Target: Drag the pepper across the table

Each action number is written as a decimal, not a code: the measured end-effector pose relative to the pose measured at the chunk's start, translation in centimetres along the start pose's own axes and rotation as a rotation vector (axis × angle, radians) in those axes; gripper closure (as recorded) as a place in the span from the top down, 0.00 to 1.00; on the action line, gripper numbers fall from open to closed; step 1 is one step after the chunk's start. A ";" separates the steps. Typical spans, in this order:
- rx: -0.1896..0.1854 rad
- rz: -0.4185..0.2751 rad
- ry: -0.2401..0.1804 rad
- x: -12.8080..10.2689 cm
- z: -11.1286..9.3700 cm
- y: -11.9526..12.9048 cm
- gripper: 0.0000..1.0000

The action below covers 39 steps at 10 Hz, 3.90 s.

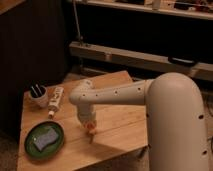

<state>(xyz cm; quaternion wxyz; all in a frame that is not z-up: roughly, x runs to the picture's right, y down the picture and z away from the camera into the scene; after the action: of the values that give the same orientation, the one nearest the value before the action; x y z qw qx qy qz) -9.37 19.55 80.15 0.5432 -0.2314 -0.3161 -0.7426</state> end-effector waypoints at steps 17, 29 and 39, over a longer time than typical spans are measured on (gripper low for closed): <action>-0.008 0.229 -0.028 1.0 -0.6 10.1 0.14; -0.007 0.388 -0.054 -0.1 0.7 16.2 0.14; 0.048 0.569 -0.041 -2.3 1.0 21.7 0.14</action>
<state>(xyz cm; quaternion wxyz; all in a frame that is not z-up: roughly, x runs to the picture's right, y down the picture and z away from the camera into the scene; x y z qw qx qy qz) 12.03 17.22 83.98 0.7285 -0.3130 -0.2667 -0.5478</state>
